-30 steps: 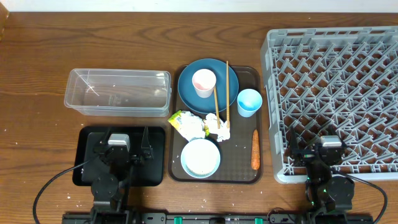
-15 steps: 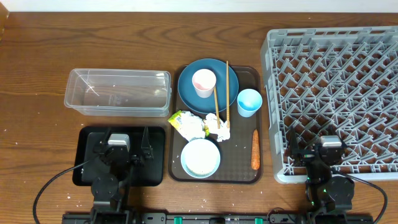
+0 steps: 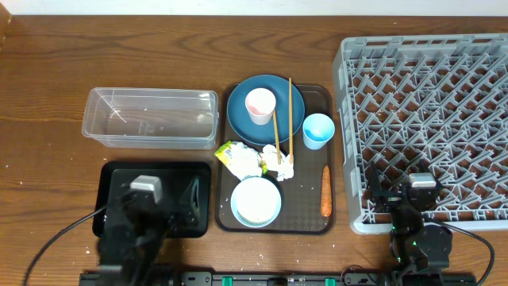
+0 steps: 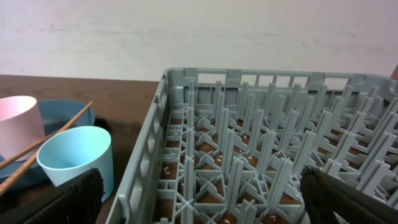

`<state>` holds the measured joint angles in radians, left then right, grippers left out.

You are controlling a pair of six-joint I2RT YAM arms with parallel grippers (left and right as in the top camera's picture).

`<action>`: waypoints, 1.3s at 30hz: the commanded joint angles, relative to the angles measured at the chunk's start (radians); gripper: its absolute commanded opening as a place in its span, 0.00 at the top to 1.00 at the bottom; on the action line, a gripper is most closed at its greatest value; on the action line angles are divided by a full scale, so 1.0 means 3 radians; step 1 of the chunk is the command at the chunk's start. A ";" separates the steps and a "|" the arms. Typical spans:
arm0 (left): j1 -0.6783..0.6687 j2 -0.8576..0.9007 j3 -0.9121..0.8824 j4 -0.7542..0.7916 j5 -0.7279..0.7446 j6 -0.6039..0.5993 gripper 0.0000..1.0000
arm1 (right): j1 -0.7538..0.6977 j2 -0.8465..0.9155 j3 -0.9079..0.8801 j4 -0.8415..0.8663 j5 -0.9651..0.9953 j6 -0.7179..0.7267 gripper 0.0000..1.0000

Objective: Sort waste into correct bins and load items into the dishwasher rack
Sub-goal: 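Move the left gripper over the tray and grasp the white tissues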

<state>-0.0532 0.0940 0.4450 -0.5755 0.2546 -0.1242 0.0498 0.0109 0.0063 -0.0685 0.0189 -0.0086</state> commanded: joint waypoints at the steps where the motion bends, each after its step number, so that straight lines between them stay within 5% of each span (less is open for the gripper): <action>1: 0.0011 0.0373 0.0740 -0.0402 0.0088 -0.0093 0.00 | -0.0032 -0.0014 -0.0003 -0.0014 -0.0001 -0.0013 0.01; 12: 0.0010 0.2851 0.3937 -0.3094 0.0323 -0.0095 0.00 | -0.0032 -0.0014 -0.0003 -0.0014 -0.0001 -0.0013 0.01; 16: 0.0011 0.3393 0.4550 -0.3497 0.0327 -0.0097 0.00 | -0.0032 -0.0014 -0.0003 -0.0014 -0.0001 -0.0013 0.01; 21: 0.0011 0.3685 0.4560 -0.3621 0.0364 -0.0104 0.02 | -0.0032 -0.0014 -0.0003 -0.0014 -0.0001 -0.0013 0.01; 25: 0.0010 0.3808 0.4448 -0.3593 0.0463 -0.0148 0.28 | -0.0032 -0.0014 -0.0003 -0.0014 -0.0001 -0.0013 0.01; 31: 0.0005 0.3850 0.4177 -0.3330 0.0459 -0.0331 0.53 | -0.0032 -0.0014 -0.0003 -0.0014 -0.0001 -0.0013 0.01; 39: 0.0005 0.3839 0.3260 -0.2586 0.0462 -0.0481 0.60 | -0.0032 -0.0014 -0.0003 -0.0014 -0.0001 -0.0013 0.01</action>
<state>-0.0540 1.2446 1.5146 -1.4010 0.3878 -0.2230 0.0498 0.0120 0.0063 -0.0689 0.0189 -0.0082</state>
